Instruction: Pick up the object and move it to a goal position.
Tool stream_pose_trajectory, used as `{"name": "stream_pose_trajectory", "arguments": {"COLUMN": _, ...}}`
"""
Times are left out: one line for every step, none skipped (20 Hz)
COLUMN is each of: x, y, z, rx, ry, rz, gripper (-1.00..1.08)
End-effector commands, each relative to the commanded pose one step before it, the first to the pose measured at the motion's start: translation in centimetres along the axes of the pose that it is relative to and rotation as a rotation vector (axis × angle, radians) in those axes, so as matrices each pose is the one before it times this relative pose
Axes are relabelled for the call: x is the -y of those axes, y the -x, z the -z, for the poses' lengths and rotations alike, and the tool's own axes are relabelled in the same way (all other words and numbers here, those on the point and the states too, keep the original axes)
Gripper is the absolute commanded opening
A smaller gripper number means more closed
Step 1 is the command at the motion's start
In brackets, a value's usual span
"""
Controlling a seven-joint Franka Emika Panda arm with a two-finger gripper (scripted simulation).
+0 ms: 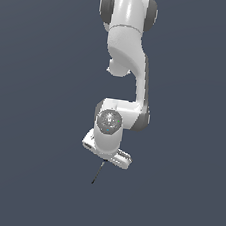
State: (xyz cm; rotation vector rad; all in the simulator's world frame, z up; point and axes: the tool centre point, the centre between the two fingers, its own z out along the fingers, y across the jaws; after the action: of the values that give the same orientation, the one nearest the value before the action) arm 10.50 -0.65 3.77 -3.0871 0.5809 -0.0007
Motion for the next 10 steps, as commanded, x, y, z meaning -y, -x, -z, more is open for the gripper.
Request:
{"name": "stream_pose_trajectory", "arguments": {"x": -0.043, "y": 0.054, "z": -1.358, "rx": 0.00059, "ry": 0.0003, "rz": -0.00102, "gripper": 1.0}}
{"name": "stream_pose_trajectory", "arguments": {"x": 0.014, "y": 0.005, "z": -0.373, "rx": 0.0, "ry": 0.0, "rz": 0.0, "gripper": 1.0}}
{"name": "stream_pose_trajectory", "arguments": {"x": -0.018, "y": -0.016, "z": -0.274, "rx": -0.00014, "ry": -0.00001, "rz": -0.00047, "gripper": 1.0}}
{"name": "stream_pose_trajectory", "arguments": {"x": 0.013, "y": -0.015, "z": -0.193, "rx": 0.0, "ry": 0.0, "rz": 0.0, "gripper": 1.0}}
{"name": "stream_pose_trajectory", "arguments": {"x": 0.013, "y": -0.027, "z": -0.103, "rx": 0.0, "ry": 0.0, "rz": 0.0, "gripper": 1.0}}
{"name": "stream_pose_trajectory", "arguments": {"x": 0.013, "y": -0.038, "z": -0.013, "rx": 0.0, "ry": 0.0, "rz": 0.0, "gripper": 1.0}}
{"name": "stream_pose_trajectory", "arguments": {"x": 0.011, "y": -0.039, "z": 0.054, "rx": 0.0, "ry": 0.0, "rz": 0.0, "gripper": 1.0}}
{"name": "stream_pose_trajectory", "arguments": {"x": 0.003, "y": -0.014, "z": 0.029, "rx": 0.0, "ry": 0.0, "rz": 0.0, "gripper": 1.0}}
{"name": "stream_pose_trajectory", "arguments": {"x": 0.0, "y": 0.0, "z": 0.0, "rx": 0.0, "ry": 0.0, "rz": 0.0, "gripper": -1.0}}
{"name": "stream_pose_trajectory", "arguments": {"x": 0.0, "y": 0.0, "z": 0.0, "rx": 0.0, "ry": 0.0, "rz": 0.0, "gripper": -1.0}}
